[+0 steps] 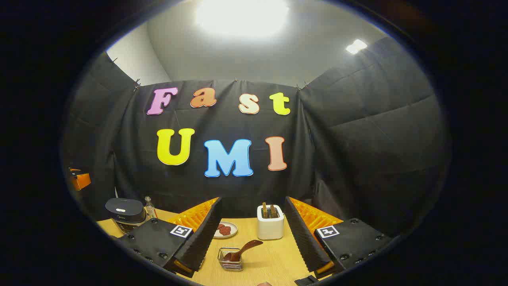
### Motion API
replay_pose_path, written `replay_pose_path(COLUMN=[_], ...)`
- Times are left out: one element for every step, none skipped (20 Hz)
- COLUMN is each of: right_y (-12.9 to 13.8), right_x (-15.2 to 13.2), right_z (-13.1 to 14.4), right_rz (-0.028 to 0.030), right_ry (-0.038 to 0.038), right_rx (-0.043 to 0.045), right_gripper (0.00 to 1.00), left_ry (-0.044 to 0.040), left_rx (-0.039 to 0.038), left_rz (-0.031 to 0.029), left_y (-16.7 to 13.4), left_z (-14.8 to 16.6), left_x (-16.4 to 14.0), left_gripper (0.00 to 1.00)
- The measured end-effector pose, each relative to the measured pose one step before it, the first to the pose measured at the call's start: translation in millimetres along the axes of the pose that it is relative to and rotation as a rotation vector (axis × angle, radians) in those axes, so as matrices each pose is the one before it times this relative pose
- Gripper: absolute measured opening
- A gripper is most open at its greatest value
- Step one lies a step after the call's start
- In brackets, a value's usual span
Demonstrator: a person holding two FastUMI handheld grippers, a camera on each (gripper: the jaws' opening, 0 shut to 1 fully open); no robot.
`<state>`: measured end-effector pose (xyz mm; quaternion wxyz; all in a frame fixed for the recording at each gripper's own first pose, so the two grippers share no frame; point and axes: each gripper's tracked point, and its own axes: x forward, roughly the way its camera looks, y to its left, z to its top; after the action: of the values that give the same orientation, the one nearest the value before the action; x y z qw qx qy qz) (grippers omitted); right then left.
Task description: Close the left gripper, press the button to open the rice cooker; take a wooden spoon from the chopstick holder with the right hand, scoop a spoonful of rice and pour it into the rice cooker, then put the wooden spoon back into the chopstick holder.
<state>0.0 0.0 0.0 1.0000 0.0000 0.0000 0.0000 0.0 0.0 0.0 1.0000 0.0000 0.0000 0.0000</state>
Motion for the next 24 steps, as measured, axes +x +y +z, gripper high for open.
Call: replay_pose_path(right_y=[0.58,0.54,0.51,1.10,1.44,1.27,1.36,0.38,0.02,-0.14,0.06,-0.50,-1.40,-0.67,-0.86,-0.83,-1.47,-1.21,-0.77,-0.92,-0.77,-1.16,-1.84,-0.74], right_x=[0.81,-0.03,0.06,-0.21,-0.27,-0.48,0.34,0.12,0.36,-0.14,-0.39,-0.01,-0.25,0.09,-0.32,0.07,-0.45,-0.38,0.31,-0.55,-0.06,0.76,-0.24,1.01], right_z=[-0.89,-0.21,-0.46,0.33,-0.05,0.83,-0.30,-0.60,-1.03,-0.59,-0.15,-0.17,-0.51,-0.15,-0.76,0.47,-1.13,0.93,-0.43,-1.25,-0.47,-0.05,-1.10,-0.25], right_rz=[0.00233,-0.00027,0.00148,0.00155,0.00375,0.00169,0.00362,0.00065,0.00149,-0.00007,0.00021,-0.00136,-0.00164,-0.00056,-0.00160,0.00077,-0.00256,0.00027,-0.00075,0.00169,0.00077,-0.00036,0.00099,0.00164], right_ry=[0.00007,-0.00058,-0.00077,0.00138,-0.00068,-0.00109,-0.00103,0.00027,0.00125,0.00078,0.00141,0.00100,0.00135,0.00062,-0.00011,0.00063,-0.00053,-0.00086,0.00023,0.00131,0.00206,0.00204,0.00137,0.00088], right_rx=[-0.00192,-0.00422,-0.00438,-0.00298,-0.00109,0.00011,-0.00039,-0.00156,-0.00123,0.00077,0.00218,0.00095,0.00091,0.00078,-0.00007,-0.00099,-0.00171,-0.00121,0.00048,0.00152,0.00018,-0.00078,-0.00089,-0.00161], right_gripper=[0.96,0.96,0.96,0.96,0.96,0.96,0.98,0.98,0.98,0.98,0.98,0.96,0.96,0.96,0.96,0.96,0.96,0.96,0.96,0.98,0.98,0.98,0.98,0.98], left_ry=[-0.00066,-0.00080,0.00040,0.00163,0.00019,0.00137,-0.00023,-0.00109,-0.00070,-0.00097,0.00021,-0.00154,-0.00031,0.00048,0.00053,-0.00076,-0.00031,-0.00134,-0.00173,-0.00084,-0.00015,0.00066,0.00128,0.00021], left_rx=[0.00325,0.00335,-0.00105,-0.00260,-0.00286,-0.00202,-0.00016,0.00328,0.00424,0.00410,0.00333,0.00151,-0.00065,-0.00090,-0.00080,-0.00031,0.00118,0.00196,0.00188,0.00130,-0.00051,-0.00189,-0.00094,-0.00083], left_rz=[0.00219,0.00444,-0.00033,0.00105,0.00223,0.00066,0.00036,0.00191,-0.00062,-0.00089,-0.00049,0.00059,-0.00077,-0.00080,-0.00050,-0.00191,-0.00093,-0.00102,-0.00013,0.00211,0.00253,0.00138,0.00141,0.00127], left_y=[0.34,1.64,0.51,0.04,1.06,0.40,0.30,0.31,0.75,-0.55,-1.01,-0.88,0.08,-1.25,-0.71,-1.07,-1.01,-1.29,-1.14,-0.91,0.38,-0.08,-1.41,-0.43], left_z=[0.63,0.57,0.08,0.40,-0.79,0.29,-0.79,-0.27,0.42,0.94,-0.73,1.35,-0.66,0.82,-1.62,1.34,0.26,1.07,0.66,1.22,-0.75,0.48,-0.57,0.67], left_x=[-0.96,0.21,-0.57,-0.19,0.23,-0.13,-1.13,-0.21,-0.77,-0.43,-0.54,-0.22,0.86,-0.74,-1.08,-0.06,-0.43,-0.92,-0.78,-0.43,-0.33,0.13,0.22,-0.17], left_gripper=[0.87,0.87,0.87,0.87,0.87,0.87,0.87,0.87,0.87,0.87,0.87,0.87,0.87,0.87,0.87,0.87,0.87,0.87,0.87,0.87,0.87,0.87,0.87,0.87])
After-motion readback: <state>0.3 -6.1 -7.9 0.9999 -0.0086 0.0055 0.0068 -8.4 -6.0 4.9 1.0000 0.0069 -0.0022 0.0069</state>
